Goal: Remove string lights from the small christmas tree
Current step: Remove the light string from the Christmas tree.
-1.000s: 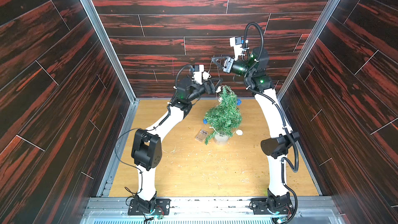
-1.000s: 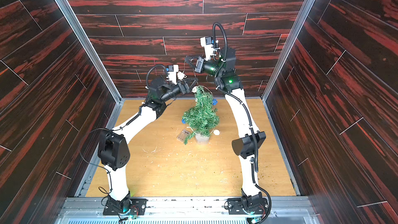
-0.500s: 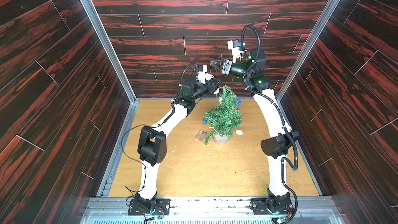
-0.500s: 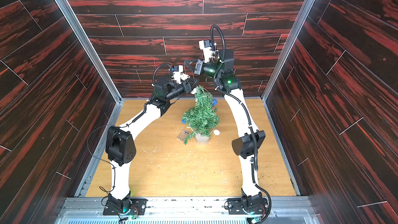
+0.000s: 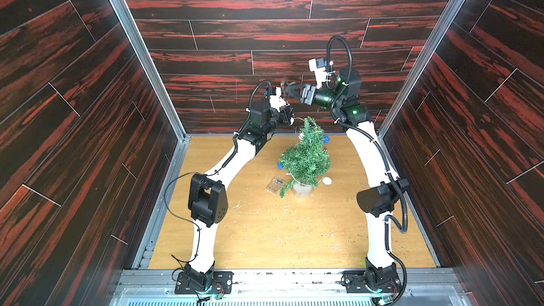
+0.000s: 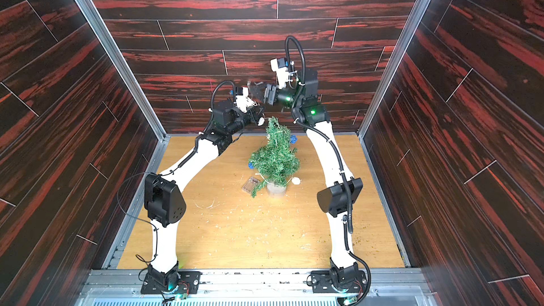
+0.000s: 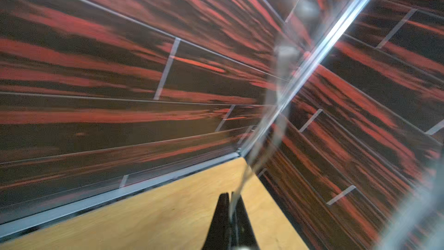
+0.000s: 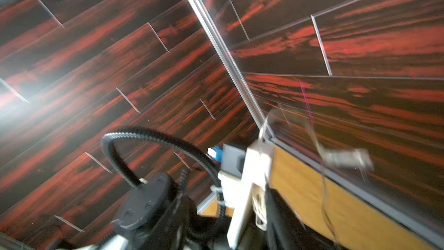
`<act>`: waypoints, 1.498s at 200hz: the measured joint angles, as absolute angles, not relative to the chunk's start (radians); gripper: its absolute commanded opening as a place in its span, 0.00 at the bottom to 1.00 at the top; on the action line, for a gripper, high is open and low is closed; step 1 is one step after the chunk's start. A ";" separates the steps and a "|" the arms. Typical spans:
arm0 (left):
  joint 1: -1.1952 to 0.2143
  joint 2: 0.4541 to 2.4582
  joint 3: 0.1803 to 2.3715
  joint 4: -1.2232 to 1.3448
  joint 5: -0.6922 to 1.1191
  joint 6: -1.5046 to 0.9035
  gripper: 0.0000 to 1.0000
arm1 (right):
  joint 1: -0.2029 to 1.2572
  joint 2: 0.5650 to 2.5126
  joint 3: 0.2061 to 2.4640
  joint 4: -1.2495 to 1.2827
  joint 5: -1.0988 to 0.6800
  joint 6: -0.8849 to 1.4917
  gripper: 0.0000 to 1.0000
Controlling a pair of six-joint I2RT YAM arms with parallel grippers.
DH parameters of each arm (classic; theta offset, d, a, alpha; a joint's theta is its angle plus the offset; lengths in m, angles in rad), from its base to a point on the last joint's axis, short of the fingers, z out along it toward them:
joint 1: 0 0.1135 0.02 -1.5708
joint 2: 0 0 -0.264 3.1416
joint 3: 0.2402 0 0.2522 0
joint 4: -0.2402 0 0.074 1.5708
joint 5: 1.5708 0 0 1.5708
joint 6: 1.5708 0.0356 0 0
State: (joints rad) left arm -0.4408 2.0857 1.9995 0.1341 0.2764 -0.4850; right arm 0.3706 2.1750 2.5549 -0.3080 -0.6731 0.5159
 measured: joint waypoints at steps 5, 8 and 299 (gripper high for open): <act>-0.439 2.084 2.008 0.119 0.263 -0.477 0.00 | 0.371 2.166 2.539 -0.318 -0.668 0.510 0.66; -0.439 2.084 2.012 0.113 0.256 -0.472 0.00 | 0.371 2.160 2.528 -0.324 -0.664 0.505 0.67; -0.273 1.296 1.576 -0.299 -0.099 -0.226 0.00 | 0.177 1.353 1.498 -0.175 -0.381 0.516 0.74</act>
State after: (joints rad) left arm -0.2733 1.2964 1.5761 -0.2993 -0.0986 -0.2264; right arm 0.1772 1.3529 1.4979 -0.1753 -0.3805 0.5156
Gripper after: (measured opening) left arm 0.046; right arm 0.740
